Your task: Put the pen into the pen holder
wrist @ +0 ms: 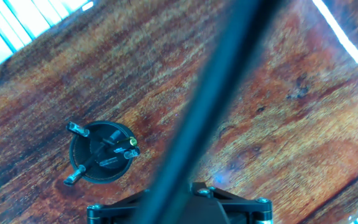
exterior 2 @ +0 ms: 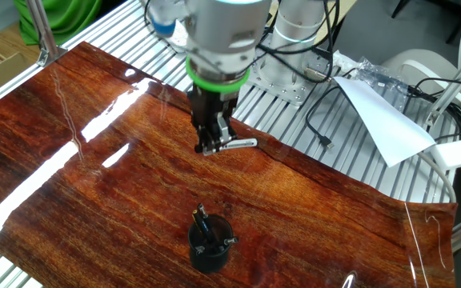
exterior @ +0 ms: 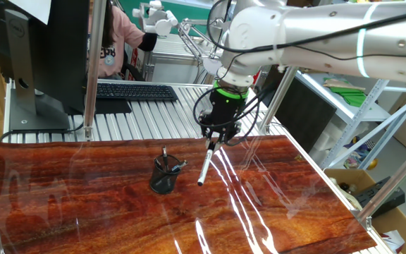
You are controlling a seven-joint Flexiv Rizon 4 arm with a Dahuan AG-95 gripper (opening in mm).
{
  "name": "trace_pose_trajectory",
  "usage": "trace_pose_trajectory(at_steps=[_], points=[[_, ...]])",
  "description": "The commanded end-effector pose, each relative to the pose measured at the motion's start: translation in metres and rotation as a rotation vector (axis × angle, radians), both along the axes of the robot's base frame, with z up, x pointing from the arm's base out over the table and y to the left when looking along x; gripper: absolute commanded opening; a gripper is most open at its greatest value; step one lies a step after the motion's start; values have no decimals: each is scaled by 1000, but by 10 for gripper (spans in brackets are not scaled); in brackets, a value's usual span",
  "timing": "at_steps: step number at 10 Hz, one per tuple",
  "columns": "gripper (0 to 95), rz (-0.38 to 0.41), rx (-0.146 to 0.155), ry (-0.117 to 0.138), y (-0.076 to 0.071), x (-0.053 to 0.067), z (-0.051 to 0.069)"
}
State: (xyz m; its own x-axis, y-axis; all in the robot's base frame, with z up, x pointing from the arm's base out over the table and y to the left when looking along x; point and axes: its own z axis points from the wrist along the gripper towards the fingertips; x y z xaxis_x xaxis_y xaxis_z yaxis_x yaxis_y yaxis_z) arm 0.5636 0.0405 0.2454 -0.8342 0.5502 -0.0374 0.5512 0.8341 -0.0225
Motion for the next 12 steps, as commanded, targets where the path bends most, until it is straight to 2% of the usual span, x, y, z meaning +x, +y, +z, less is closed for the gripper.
trace_pose_trajectory(at_steps=[1,4,6,12], points=[[0,7,-30,-34,2,-1,3],[0,11,-45,-66,4,-3,4],[0,15,-47,-74,6,-4,5],[0,26,-55,-76,11,-6,6]])
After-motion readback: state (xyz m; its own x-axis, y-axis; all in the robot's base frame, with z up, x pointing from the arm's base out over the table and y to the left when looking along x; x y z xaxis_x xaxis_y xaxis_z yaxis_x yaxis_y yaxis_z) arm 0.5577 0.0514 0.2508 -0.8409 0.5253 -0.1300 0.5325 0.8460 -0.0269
